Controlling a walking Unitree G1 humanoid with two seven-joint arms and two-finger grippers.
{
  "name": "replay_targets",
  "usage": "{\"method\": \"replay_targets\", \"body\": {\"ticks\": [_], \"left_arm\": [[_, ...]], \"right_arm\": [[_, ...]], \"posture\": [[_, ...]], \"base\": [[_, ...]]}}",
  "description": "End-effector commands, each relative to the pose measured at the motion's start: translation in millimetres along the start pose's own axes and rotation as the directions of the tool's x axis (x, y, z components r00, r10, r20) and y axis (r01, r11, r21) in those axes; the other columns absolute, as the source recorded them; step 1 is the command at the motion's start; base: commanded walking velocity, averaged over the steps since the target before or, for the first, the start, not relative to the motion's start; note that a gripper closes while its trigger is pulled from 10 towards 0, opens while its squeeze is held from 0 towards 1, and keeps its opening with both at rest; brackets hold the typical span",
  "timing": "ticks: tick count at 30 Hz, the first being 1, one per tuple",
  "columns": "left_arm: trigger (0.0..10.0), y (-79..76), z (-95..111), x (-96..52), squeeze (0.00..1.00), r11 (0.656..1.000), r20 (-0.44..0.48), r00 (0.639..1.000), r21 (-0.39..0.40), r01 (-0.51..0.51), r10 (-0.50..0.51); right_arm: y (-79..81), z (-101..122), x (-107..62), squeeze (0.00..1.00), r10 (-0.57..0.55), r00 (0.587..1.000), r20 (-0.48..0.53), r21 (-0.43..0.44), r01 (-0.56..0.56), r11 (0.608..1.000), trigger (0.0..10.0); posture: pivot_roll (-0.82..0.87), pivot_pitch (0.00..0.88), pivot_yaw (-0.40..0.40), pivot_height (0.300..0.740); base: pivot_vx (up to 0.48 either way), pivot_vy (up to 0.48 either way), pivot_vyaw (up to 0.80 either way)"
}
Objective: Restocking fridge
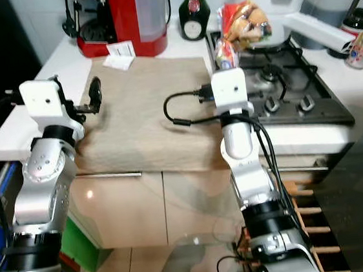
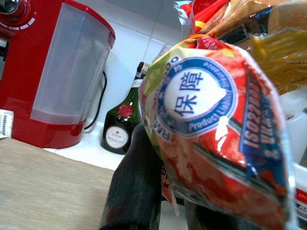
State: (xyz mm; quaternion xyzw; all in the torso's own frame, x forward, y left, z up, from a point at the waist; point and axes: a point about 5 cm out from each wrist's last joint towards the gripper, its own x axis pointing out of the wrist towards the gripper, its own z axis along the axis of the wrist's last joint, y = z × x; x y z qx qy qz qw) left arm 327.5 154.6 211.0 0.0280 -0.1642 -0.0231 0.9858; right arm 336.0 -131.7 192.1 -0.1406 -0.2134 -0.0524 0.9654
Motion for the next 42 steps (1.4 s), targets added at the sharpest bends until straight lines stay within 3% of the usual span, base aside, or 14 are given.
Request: {"method": "replay_targets", "body": {"ticks": [1,29,42], "left_arm": [[10.0,1.9,4.6,2.8,0.0,1.0,0.014,1.0,0.005,-0.011,0.011],[10.0,1.0,2.2,1.9,0.0,0.999,0.0,0.999,-0.019,-0.034,0.034],[10.0,-0.7,3.3,3.5,0.0,1.0,0.007,1.0,-0.021,-0.022,0.022]], "right_arm": [[-2.5,4.7,1.9,0.0,-0.008,0.999,0.034,-0.012,0.009,1.0,0.0],[4.5,0.7,0.7,0.0,0.033,0.999,-0.011,0.016,-0.033,0.999,0.0],[5.5,1.8,4.6,0.0,0.017,0.999,-0.038,0.065,-0.015,0.998,0.0]], "posture": [[0.09,0.0,-0.039,0.74],[0.06,0.0,-0.048,0.74],[0.06,0.0,-0.041,0.74]], "base": [[0.0,0.0,0.0],[0.0,0.0,0.0],[-0.271,0.0,0.0]]}}
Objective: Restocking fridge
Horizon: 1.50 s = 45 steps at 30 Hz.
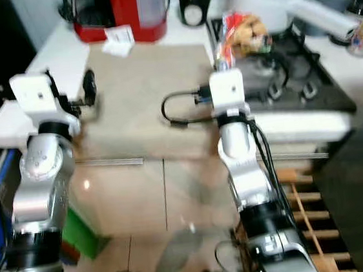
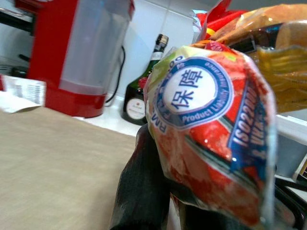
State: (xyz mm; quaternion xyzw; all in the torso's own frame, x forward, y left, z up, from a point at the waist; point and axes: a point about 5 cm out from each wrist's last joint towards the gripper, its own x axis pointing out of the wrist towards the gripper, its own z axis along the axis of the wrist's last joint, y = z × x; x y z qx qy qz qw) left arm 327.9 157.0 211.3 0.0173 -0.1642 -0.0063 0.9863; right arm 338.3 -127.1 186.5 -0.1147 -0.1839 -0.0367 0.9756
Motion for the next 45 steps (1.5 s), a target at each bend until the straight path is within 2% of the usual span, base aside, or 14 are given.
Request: {"method": "replay_targets", "body": {"ticks": [1,16,22,27,31,35,36,37,41,45], "left_arm": [[10.0,-3.3,3.3,3.3,0.0,1.0,0.007,1.0,-0.005,0.016,-0.016],[10.0,-8.0,3.3,6.8,0.0,0.999,0.011,0.999,-0.011,0.043,-0.043],[10.0,-8.6,3.7,9.5,0.0,0.998,0.014,0.998,-0.013,0.056,-0.056],[10.0,-11.5,-1.1,7.3,0.0,0.996,-0.015,0.996,-0.011,0.09,-0.09],[10.0,-15.2,-2.6,5.1,0.0,0.992,-0.026,0.992,-0.007,0.123,-0.123],[10.0,-17.5,-2.5,4.5,0.0,0.991,-0.031,0.991,-0.013,0.133,-0.134],[10.0,-17.0,-5.7,2.5,0.0,0.991,-0.046,0.99,-0.019,0.132,-0.133],[10.0,-17.2,-7.2,1.1,0.0,0.991,-0.051,0.99,-0.021,0.13,-0.131],[10.0,-21.2,-15.1,-4.6,0.0,0.992,-0.077,0.991,-0.064,0.108,-0.113],[10.0,-30.1,-22.4,-6.0,0.0,0.988,-0.102,0.989,-0.121,0.093,-0.106]], "right_arm": [[-0.2,6.5,4.7,0.0,-0.012,1.0,0.022,0.008,0.012,1.0,0.0],[-7.6,-1.1,1.8,0.0,-0.036,0.999,-0.008,-0.005,0.036,0.999,0.0],[-18.0,-23.3,-7.3,0.0,-0.088,0.985,-0.152,0.068,0.099,0.993,0.0],[-24.5,-32.2,-18.6,0.0,-0.119,0.975,-0.186,0.052,0.131,0.99,0.0],[-28.0,-30.8,-21.8,0.0,-0.15,0.971,-0.186,0.055,0.163,0.985,0.0],[-28.9,-35.2,-27.4,0.0,-0.161,0.959,-0.233,0.083,0.185,0.979,0.0],[-24.2,-44.6,-36.5,0.0,-0.14,0.938,-0.318,0.13,0.189,0.973,0.0],[-22.9,-48.2,-40.5,0.0,-0.128,0.929,-0.347,0.147,0.189,0.971,0.0],[-25.3,-50.7,-47.3,0.0,-0.098,0.936,-0.338,0.105,0.14,0.985,0.0],[-30.6,-45.2,-45.2,0.0,-0.072,0.947,-0.313,0.058,0.095,0.994,0.0]], "posture": [[0.06,0.0,-0.04,0.74],[0.05,0.0,-0.028,0.74],[0.03,0.0,-0.018,0.74],[0.03,0.0,0.023,0.74],[0.03,0.0,0.044,0.74],[0.03,0.0,0.05,0.74],[0.03,0.0,0.047,0.74],[0.03,0.0,0.046,0.74],[0.0,0.0,0.031,0.74],[-0.04,0.0,0.016,0.74]], "base": [[-0.274,0.0,0.0],[-0.269,0.0,0.0],[-0.247,0.0,0.0],[-0.049,0.0,0.0],[0.0,0.0,0.0],[0.0,0.0,0.0],[0.0,0.0,0.0],[0.0,0.0,0.0],[0.0,0.0,0.0],[0.0,0.0,0.0]]}}
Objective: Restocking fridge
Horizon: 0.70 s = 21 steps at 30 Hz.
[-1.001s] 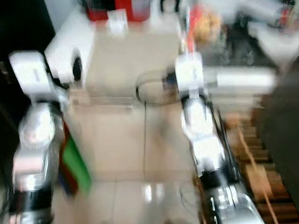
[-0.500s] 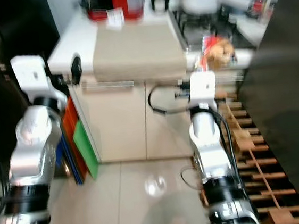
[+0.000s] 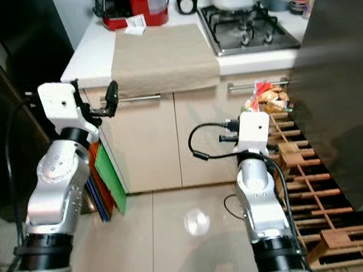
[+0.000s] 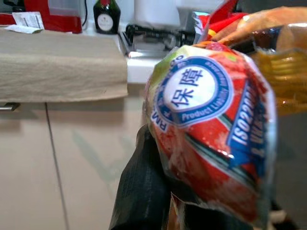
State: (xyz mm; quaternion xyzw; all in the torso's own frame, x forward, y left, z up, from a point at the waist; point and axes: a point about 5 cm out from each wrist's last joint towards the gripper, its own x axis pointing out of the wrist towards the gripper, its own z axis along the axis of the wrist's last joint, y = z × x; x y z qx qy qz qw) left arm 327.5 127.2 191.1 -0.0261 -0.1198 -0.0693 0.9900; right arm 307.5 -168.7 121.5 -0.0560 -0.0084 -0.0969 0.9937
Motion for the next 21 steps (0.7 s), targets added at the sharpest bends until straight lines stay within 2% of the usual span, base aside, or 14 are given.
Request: {"method": "replay_targets", "body": {"ticks": [1,6,11,21], "left_arm": [[10.0,-0.8,-5.1,0.9,0.0,1.0,-0.025,1.0,-0.019,-0.012,0.011],[10.0,-7.0,-11.7,-0.2,0.0,0.999,-0.051,0.999,-0.036,-0.003,0.001],[10.0,-7.7,-12.8,-3.0,0.0,0.999,-0.059,0.998,-0.031,0.014,-0.016],[10.0,-5.8,-9.8,5.2,0.0,1.0,-0.042,0.999,-0.024,-0.01,0.009]], "right_arm": [[0.9,15.7,0.2,0.0,0.022,0.998,0.06,-0.022,-0.021,1.0,0.0],[-2.7,19.7,-3.6,0.0,0.063,0.993,0.099,-0.104,-0.053,0.993,0.0],[-3.2,24.4,-2.5,0.0,0.072,0.992,0.102,-0.096,-0.062,0.993,0.0],[-0.1,23.9,-1.4,0.0,0.103,0.992,0.077,-0.099,-0.095,0.99,0.0]], "posture": [[-0.04,0.0,0.016,0.74],[-0.08,0.0,0.049,0.74],[-0.09,0.0,0.056,0.74],[-0.09,0.0,0.042,0.74]], "base": [[0.0,0.0,0.0],[-0.204,0.0,0.0],[-0.262,0.0,0.0],[-0.269,0.0,0.0]]}}
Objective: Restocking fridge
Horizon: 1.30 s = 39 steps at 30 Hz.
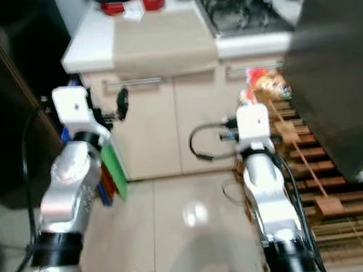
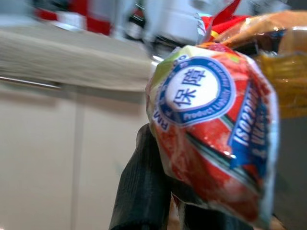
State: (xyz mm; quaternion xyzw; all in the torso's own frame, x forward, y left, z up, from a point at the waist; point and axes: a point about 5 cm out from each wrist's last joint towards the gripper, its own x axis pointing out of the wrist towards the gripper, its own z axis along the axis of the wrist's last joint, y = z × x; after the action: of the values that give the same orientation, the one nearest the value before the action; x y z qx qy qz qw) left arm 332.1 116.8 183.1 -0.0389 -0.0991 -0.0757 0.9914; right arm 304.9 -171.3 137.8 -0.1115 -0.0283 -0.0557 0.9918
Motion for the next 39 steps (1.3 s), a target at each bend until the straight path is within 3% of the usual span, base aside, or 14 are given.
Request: {"method": "replay_targets", "body": {"ticks": [1,9,15,16,23,39], "left_arm": [[10.0,3.5,-0.1,1.4,0.0,1.0,-0.002,1.0,0.005,-0.018,0.018],[10.0,-1.5,-6.0,4.4,0.0,0.999,-0.038,0.999,0.018,0.033,-0.033],[10.0,-9.4,-4.0,4.8,0.0,0.996,-0.021,0.995,-0.002,0.093,-0.093],[10.0,-12.5,-4.3,4.3,0.0,0.991,-0.023,0.992,-0.05,0.127,-0.128],[10.0,-15.8,-1.9,2.9,0.0,0.984,-0.006,0.985,-0.05,0.171,-0.171],[10.0,-7.5,-6.9,11.3,0.0,0.994,-0.041,0.993,0.011,0.11,-0.109]], "right_arm": [[3.8,8.3,1.0,0.0,0.018,0.999,0.029,0.009,-0.018,1.0,0.0],[1.6,4.5,-1.7,0.0,0.014,1.0,0.013,0.005,-0.014,1.0,0.0],[1.7,-0.7,-5.9,0.0,0.004,1.0,-0.006,0.007,-0.004,1.0,0.0],[0.7,-2.6,-7.3,0.0,0.0,1.0,-0.014,0.007,0.0,1.0,0.0],[-0.3,-3.2,-9.0,0.0,-0.004,1.0,-0.016,0.005,0.004,1.0,0.0],[0.9,-2.2,-6.7,0.0,0.005,1.0,-0.004,-0.008,-0.005,1.0,0.0]], "posture": [[-0.09,0.0,0.042,0.74],[-0.12,0.0,0.068,0.74],[-0.14,0.0,0.102,0.74],[-0.14,0.0,0.109,0.74],[-0.15,0.0,0.117,0.74],[-0.14,0.0,0.117,0.74]], "base": [[-0.27,0.0,0.0],[-0.034,0.0,0.0],[0.0,-0.475,0.0],[0.0,-0.472,0.0],[0.0,-0.472,0.0],[0.088,-0.433,0.0]]}}
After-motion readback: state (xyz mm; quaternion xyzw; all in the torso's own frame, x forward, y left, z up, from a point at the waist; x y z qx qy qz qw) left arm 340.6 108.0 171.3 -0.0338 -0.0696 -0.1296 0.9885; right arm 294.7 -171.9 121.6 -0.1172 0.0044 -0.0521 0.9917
